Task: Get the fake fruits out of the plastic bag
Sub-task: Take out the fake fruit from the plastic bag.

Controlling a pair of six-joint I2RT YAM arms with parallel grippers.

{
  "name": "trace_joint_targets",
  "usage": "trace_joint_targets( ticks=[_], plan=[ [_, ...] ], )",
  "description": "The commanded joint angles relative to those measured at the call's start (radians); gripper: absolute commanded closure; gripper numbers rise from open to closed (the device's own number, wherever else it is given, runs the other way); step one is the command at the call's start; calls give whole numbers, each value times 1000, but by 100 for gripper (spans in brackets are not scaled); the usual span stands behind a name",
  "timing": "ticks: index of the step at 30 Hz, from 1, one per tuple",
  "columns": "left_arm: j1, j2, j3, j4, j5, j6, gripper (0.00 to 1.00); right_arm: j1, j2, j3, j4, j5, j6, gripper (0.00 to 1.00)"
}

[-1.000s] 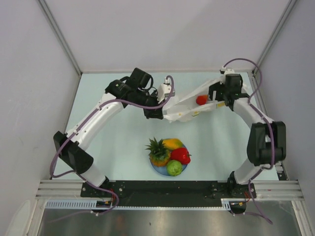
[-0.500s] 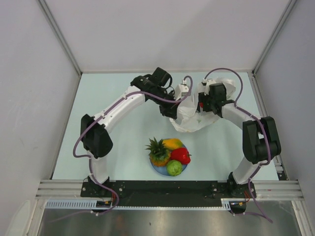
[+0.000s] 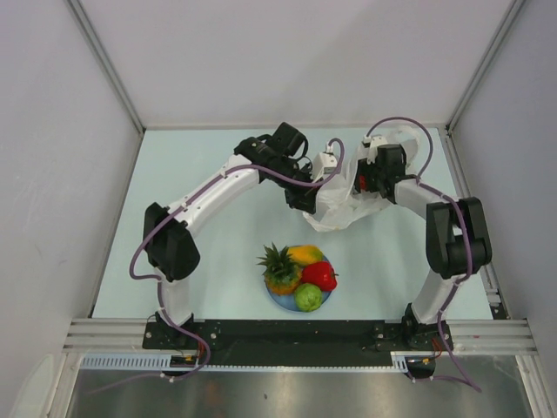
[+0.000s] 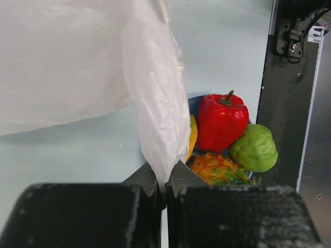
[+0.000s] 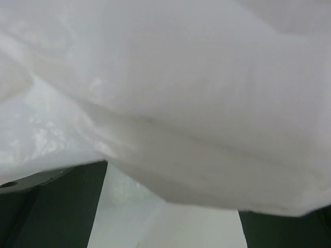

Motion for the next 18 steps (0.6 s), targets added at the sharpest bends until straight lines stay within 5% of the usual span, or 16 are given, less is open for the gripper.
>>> trace_joint_targets(
  ticks=[1,6,9,10,13,18],
  plan=[
    [3,-43,8,23,7,28,100,-7,109,79,97,-7,-30,0],
    [3,-49,-14,29,7,8,100,-19,189,136,169,5,-42,7],
    [3,-52,-21,32,-1,0,100,-36,207,168,180,-38,-62,29],
    [3,-52,-21,35,-5,-3,100,-39,207,174,177,-73,-68,43],
    [3,-46,-20,44,-10,-15,100,-45,184,191,149,-125,-94,59],
    [4,-14,12,72,-48,-38,100,-45,37,190,-16,-252,-117,67]
  ],
)
